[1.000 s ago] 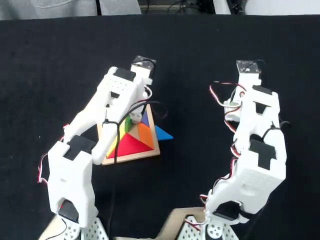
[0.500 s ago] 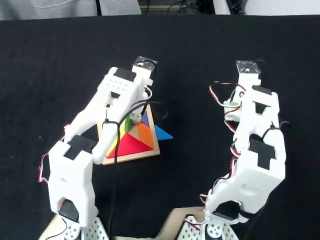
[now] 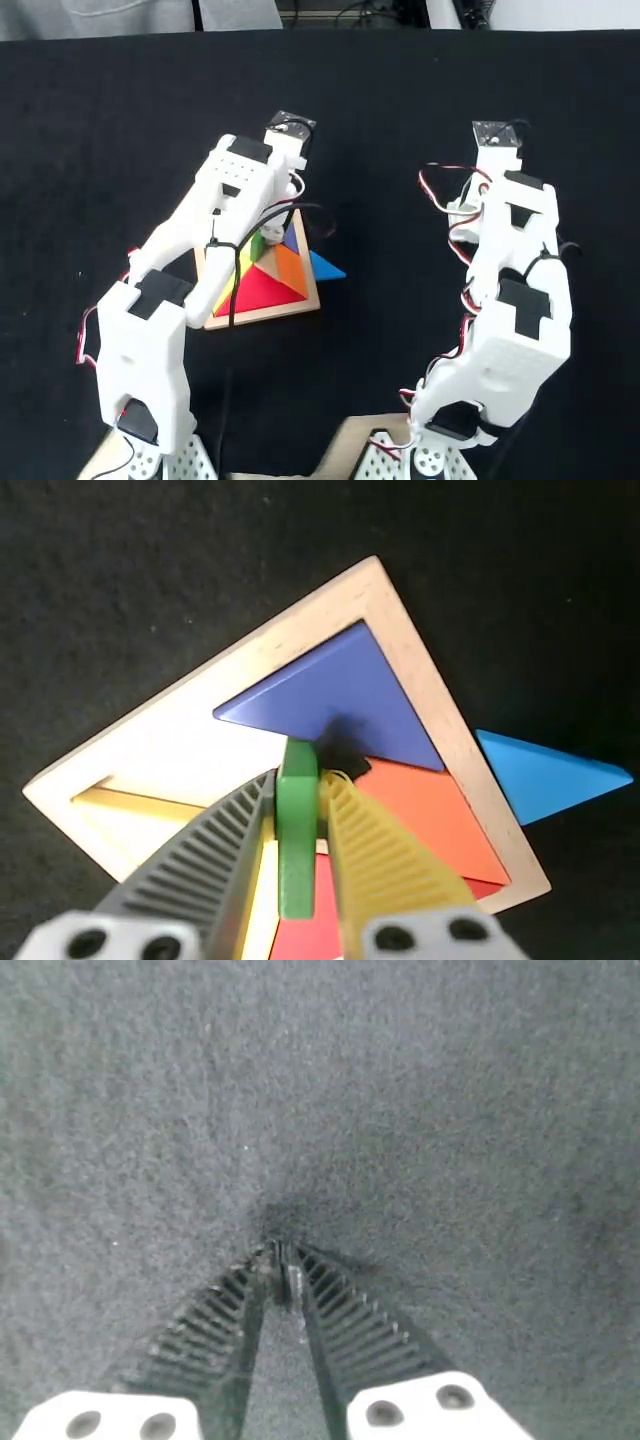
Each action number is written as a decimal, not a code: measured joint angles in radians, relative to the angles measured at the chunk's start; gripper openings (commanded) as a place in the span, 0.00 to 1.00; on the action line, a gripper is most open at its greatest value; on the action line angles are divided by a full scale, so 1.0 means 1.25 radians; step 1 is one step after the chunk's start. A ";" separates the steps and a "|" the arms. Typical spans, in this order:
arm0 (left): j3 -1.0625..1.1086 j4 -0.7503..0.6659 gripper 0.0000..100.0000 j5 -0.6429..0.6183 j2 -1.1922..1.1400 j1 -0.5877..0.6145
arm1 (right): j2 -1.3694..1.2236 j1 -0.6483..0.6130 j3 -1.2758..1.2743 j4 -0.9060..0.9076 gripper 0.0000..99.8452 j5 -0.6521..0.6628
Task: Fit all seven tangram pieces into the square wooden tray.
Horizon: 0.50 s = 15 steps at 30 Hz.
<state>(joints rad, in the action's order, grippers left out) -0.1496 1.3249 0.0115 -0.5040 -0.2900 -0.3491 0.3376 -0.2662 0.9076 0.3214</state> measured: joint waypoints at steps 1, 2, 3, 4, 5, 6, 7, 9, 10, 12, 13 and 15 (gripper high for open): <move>0.000 0.000 0.03 0.000 0.000 0.000 | 0.000 0.000 0.000 0.000 0.01 0.000; 0.000 0.000 0.03 0.000 0.000 0.000 | 0.000 0.000 0.000 0.000 0.01 0.000; 0.000 0.000 0.03 0.000 0.000 0.000 | 0.000 0.000 0.000 0.000 0.01 0.000; 0.000 0.000 0.03 0.000 0.000 0.000 | 0.000 0.000 0.000 0.000 0.01 0.000; 0.000 0.000 0.03 0.000 0.000 0.000 | 0.000 0.000 0.000 0.000 0.01 0.000; 0.000 0.000 0.03 0.000 0.000 0.000 | 0.000 0.000 0.000 0.000 0.01 0.000; 0.000 0.000 0.04 0.000 0.000 0.000 | 0.000 0.000 0.000 0.000 0.01 0.000; 0.000 0.000 0.12 0.000 0.000 0.000 | 0.000 0.000 0.000 0.000 0.01 0.000; 0.000 0.000 0.17 0.006 0.000 0.000 | 0.000 0.000 0.000 0.000 0.01 0.000; 0.000 0.006 0.24 0.034 0.000 -0.002 | 0.000 0.000 0.000 0.000 0.01 0.000; 0.000 0.025 0.25 0.036 0.000 -0.002 | 0.000 0.000 0.000 0.000 0.01 0.000; 0.000 0.038 0.24 0.037 -0.001 -0.002 | 0.000 0.000 0.000 0.000 0.01 0.000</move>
<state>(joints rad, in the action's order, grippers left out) -0.1496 1.3725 0.0575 -0.5056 -0.2931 -0.3491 0.3376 -0.2662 0.9076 0.3214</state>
